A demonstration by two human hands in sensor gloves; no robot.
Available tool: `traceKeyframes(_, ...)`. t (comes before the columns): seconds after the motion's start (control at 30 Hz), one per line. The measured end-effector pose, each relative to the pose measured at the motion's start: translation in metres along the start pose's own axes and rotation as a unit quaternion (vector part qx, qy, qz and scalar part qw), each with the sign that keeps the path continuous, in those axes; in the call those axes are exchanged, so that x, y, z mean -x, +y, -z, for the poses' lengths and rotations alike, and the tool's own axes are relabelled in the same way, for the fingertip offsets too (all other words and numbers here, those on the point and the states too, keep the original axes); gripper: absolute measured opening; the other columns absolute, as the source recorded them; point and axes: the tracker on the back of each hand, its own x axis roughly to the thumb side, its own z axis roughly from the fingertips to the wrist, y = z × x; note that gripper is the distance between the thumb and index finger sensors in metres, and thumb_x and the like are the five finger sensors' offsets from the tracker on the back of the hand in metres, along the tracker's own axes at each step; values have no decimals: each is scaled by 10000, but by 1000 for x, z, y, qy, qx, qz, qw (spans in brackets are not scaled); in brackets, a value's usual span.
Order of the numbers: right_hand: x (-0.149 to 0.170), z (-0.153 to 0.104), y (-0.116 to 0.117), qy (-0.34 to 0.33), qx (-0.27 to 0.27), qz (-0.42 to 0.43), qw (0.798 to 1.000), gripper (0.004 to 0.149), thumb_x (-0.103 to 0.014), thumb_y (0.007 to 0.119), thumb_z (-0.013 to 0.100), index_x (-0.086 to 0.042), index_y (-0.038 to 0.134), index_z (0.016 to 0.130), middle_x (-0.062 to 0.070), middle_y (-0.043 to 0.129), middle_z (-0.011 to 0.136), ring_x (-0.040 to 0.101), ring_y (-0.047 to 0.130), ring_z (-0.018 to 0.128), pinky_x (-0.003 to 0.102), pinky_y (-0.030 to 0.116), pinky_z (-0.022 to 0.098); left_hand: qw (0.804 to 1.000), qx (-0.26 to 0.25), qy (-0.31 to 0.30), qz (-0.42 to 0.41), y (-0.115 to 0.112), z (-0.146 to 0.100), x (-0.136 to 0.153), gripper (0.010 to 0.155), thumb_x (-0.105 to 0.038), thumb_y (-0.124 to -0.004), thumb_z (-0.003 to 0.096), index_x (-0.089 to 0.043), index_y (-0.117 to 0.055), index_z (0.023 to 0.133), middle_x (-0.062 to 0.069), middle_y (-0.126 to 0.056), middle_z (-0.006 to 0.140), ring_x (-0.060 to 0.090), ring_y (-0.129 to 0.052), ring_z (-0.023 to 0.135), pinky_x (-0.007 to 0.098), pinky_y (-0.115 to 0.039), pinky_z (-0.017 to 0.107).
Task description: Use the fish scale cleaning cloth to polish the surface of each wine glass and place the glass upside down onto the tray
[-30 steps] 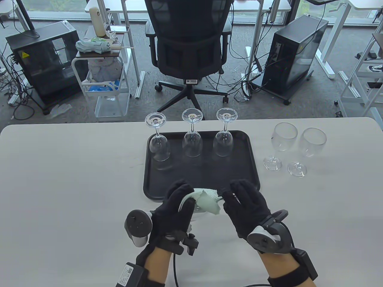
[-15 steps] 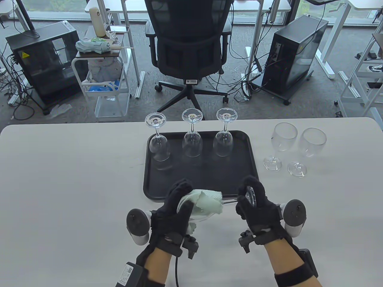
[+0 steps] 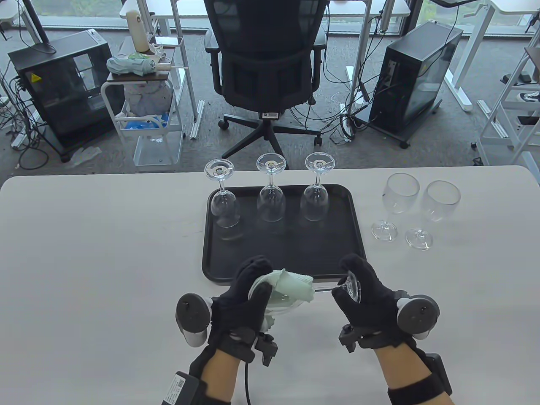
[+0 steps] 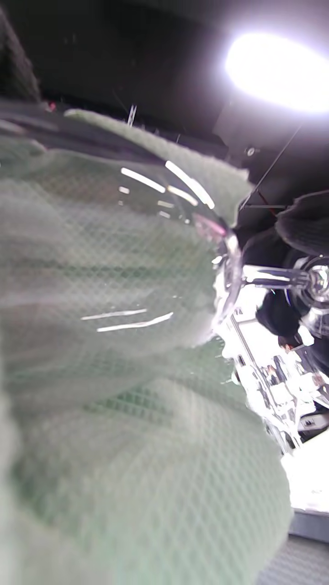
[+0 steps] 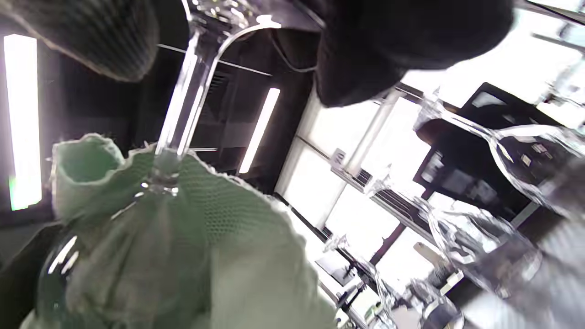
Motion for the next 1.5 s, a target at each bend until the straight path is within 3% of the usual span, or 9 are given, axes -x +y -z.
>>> traceKeyframes(0.1,3,-1,3,39,-41,50,997,774,-676,734,502,-271,428,1086,216,639,971,355,916,464,392,859,245,999,-8,-15,43,3,1,-2,640,-730,-703,497,-366,-622,1017,17,-586,1121,351,-732,954,543,-869,458)
traceKeyframes(0.2,-12,1,2,-88,-41,-80,992,891,-639,806,473,-250,293,1089,210,574,1039,384,928,541,436,889,319,1000,-10,15,12,11,3,1,619,-714,-701,515,-353,-643,1014,29,-611,1111,366,-749,939,546,-877,440)
traceKeyframes(0.3,-30,-4,0,-224,5,-220,949,958,-639,846,440,-272,223,1067,176,544,1056,321,969,604,396,958,377,995,25,68,-68,14,4,11,621,-706,-698,533,-341,-630,1030,38,-591,1123,380,-731,948,552,-866,452)
traceKeyframes(0.43,-21,-1,1,-148,6,-126,981,819,-625,823,462,-330,350,1061,178,613,978,305,949,509,359,926,288,997,11,47,-52,10,3,9,641,-729,-686,524,-355,-617,1039,32,-575,1134,367,-723,961,543,-863,460)
traceKeyframes(0.53,-4,1,5,12,-40,-3,999,780,-675,707,498,-263,397,1083,220,671,933,295,949,435,352,903,221,1000,6,-2,12,9,3,1,636,-727,-698,508,-370,-624,1029,20,-562,1141,354,-699,982,552,-845,487)
traceKeyframes(0.8,-22,-2,3,-219,-4,-221,951,977,-632,843,448,-257,177,1057,178,517,1057,317,953,605,394,950,379,996,28,72,-54,14,3,13,611,-710,-683,541,-354,-628,1035,35,-581,1133,374,-712,965,555,-856,470)
traceKeyframes(1.03,-7,3,3,5,-45,-21,999,789,-657,712,503,-245,382,1089,224,661,943,314,944,424,356,889,210,1000,11,22,-10,8,2,9,623,-727,-675,519,-380,-616,1033,16,-558,1144,354,-694,985,550,-848,493)
traceKeyframes(1.3,-27,-5,1,-226,7,-230,947,955,-605,855,451,-262,207,1062,173,532,1051,328,939,600,401,928,378,993,24,73,-89,10,0,22,606,-708,-679,538,-365,-625,1034,27,-569,1140,371,-699,977,561,-847,487)
traceKeyframes(1.5,-12,2,-1,5,-34,-52,998,801,-693,684,501,-217,419,1088,222,700,909,282,945,402,340,881,194,998,17,37,-46,4,0,17,628,-722,-675,520,-374,-607,1038,19,-544,1150,355,-676,996,560,-830,519)
